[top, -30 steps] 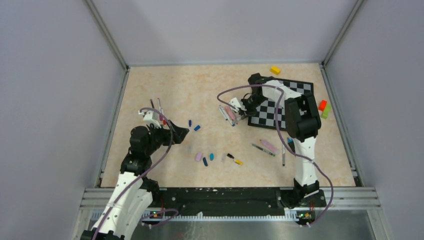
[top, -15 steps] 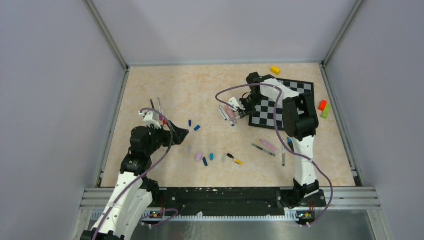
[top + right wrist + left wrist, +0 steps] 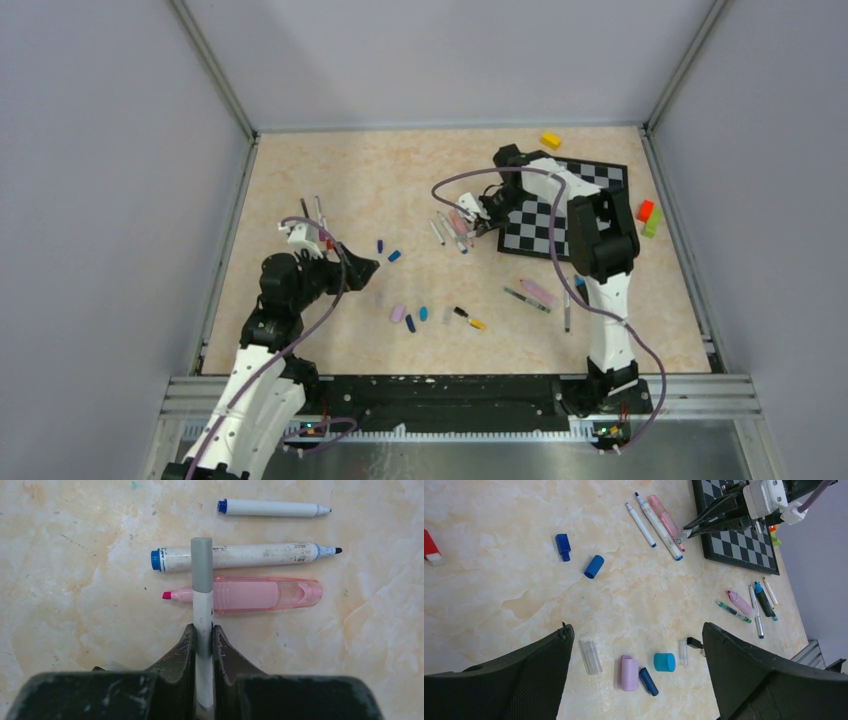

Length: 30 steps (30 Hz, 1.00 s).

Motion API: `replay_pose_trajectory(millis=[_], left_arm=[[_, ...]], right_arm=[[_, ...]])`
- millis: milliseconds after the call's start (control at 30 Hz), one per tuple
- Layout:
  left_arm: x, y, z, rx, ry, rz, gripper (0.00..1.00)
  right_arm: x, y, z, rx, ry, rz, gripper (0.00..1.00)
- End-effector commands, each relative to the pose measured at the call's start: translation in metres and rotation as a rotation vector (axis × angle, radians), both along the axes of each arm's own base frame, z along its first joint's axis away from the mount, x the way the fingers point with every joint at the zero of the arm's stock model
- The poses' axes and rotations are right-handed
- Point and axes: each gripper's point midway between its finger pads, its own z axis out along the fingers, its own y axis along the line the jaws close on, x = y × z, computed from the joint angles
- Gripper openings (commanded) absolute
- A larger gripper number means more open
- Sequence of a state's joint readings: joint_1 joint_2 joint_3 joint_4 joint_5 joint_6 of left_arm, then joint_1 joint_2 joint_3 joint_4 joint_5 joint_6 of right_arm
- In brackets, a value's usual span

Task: Open the pen caps
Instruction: Pick up the pen from the center of the board.

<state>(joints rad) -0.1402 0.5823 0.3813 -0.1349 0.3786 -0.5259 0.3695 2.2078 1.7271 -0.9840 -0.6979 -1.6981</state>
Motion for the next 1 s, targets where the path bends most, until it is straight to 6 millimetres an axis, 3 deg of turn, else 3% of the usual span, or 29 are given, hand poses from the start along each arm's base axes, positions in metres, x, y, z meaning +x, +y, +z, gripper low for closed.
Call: replay_pose_trajectory(millis=[0, 200, 433, 567, 667, 700, 833, 967], left_arm=[[-0.001, -0.015, 0.025, -0.067, -0.093, -0.083, 0.99], [-0.007, -0.032, 0.024, -0.161, -0.071, -0.173, 0.99], [-0.027, -0.057, 0.049, -0.27, -0.127, -0.374, 0.97], [-0.036, -0.067, 0.058, -0.357, -0.116, -0.436, 0.96], [-0.038, -0.075, 0.061, -0.375, -0.129, -0.438, 0.96], [-0.039, -0.078, 0.062, -0.374, -0.133, -0.438, 0.96], [-0.041, -0.097, 0.068, -0.376, -0.154, -0.44, 0.96], [-0.039, -0.115, 0.071, -0.406, -0.161, -0.437, 0.97]], right_arm=[[-0.005, 0.023, 0.058, 0.162, -0.066, 0.03, 0.0], [-0.039, 0.028, 0.083, 0.274, -0.015, 0.031, 0.0], [-0.094, 0.031, 0.127, 0.454, 0.096, -0.062, 0.0], [-0.125, 0.027, 0.136, 0.509, 0.242, -0.193, 0.0], [-0.114, 0.023, 0.145, 0.565, 0.416, -0.594, 0.0], [-0.119, 0.018, 0.148, 0.593, 0.474, -0.649, 0.0], [-0.131, -0.013, 0.165, 0.683, 0.652, -0.694, 0.0], [-0.143, -0.028, 0.154, 0.707, 0.741, -0.73, 0.0]])
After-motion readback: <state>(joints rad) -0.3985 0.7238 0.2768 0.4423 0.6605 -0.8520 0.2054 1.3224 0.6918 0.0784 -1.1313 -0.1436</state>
